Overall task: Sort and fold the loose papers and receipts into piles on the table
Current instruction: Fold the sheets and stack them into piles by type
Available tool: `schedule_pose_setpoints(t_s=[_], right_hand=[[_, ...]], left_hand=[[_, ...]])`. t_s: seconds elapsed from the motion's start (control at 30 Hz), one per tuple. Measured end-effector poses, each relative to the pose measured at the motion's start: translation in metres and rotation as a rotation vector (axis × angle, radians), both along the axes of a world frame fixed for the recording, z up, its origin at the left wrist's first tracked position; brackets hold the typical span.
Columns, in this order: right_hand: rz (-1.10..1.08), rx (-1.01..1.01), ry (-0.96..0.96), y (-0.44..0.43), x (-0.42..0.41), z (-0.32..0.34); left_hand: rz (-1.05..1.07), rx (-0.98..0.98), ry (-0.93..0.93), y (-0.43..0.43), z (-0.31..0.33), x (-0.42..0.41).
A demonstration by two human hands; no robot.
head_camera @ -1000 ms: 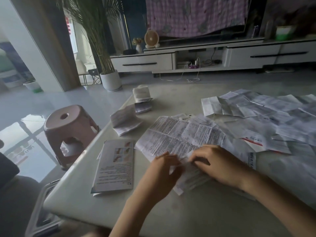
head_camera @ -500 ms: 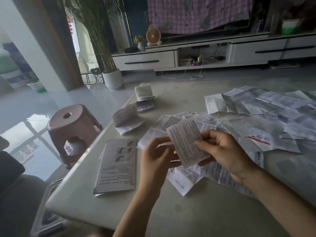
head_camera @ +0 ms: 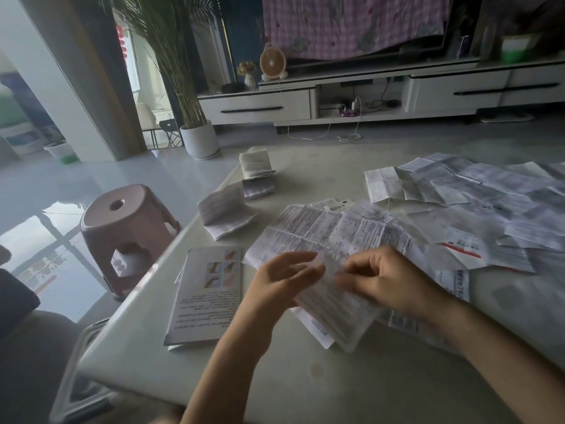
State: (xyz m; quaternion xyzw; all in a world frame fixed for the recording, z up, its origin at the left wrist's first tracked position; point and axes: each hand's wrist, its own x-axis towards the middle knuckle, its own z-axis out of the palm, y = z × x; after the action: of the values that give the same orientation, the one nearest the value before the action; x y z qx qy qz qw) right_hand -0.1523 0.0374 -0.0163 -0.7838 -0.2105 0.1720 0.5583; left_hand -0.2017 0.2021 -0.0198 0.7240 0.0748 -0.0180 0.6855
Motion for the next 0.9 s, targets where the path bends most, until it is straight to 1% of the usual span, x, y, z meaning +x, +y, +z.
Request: schedule_pose_setpoints(t_s=[0.07, 0.13, 0.17, 0.27, 0.37, 0.43, 0.53, 0.6, 0.67, 0.73, 0.8, 0.83, 0.9], right_hand=[[0.091, -0.060, -0.022, 0.003, -0.005, 0.001], [0.081, -0.061, -0.057, 0.007, -0.008, 0.001], [0.059, -0.044, -0.051, 0.007, -0.009, 0.002], [0.043, -0.032, 0.017, 0.008, -0.010, 0.005], [0.051, -0.041, 0.008, 0.012, -0.010, 0.005], [0.013, -0.030, -0.012, 0.015, -0.009, 0.006], [-0.075, -0.026, -0.036, 0.009, -0.003, 0.003], [-0.105, -0.085, -0.119, 0.005, 0.001, -0.003], [-0.088, -0.206, -0.268, 0.004, -0.001, -0.009], [0.002, -0.327, -0.403, 0.005, -0.007, -0.012], [0.072, -0.395, -0.489, 0.002, -0.013, -0.014], [0.087, -0.421, -0.510, 0.000, -0.015, -0.015], [0.130, -0.525, -0.544, -0.004, -0.017, -0.016]], left_hand=[[0.001, 0.133, -0.085, -0.003, 0.003, -0.001], [0.088, 0.193, -0.203, -0.005, 0.003, -0.001], [0.134, 0.204, -0.234, -0.003, 0.002, -0.001], [0.282, 0.201, -0.240, 0.010, 0.003, 0.000], [0.331, 0.244, -0.225, 0.024, 0.003, -0.002], [0.512, 0.281, -0.247, 0.043, -0.001, -0.002], [0.803, 0.316, -0.231, 0.084, -0.005, -0.002], [0.871, 0.432, -0.184, 0.100, -0.012, -0.002], [0.845, 0.575, -0.146, 0.100, -0.019, 0.001], [0.793, 0.766, -0.180, 0.099, -0.031, 0.000], [0.792, 0.980, -0.177, 0.099, -0.038, -0.001], [0.820, 1.040, -0.201, 0.098, -0.039, -0.003], [0.874, 1.057, -0.340, 0.088, -0.035, -0.004]])
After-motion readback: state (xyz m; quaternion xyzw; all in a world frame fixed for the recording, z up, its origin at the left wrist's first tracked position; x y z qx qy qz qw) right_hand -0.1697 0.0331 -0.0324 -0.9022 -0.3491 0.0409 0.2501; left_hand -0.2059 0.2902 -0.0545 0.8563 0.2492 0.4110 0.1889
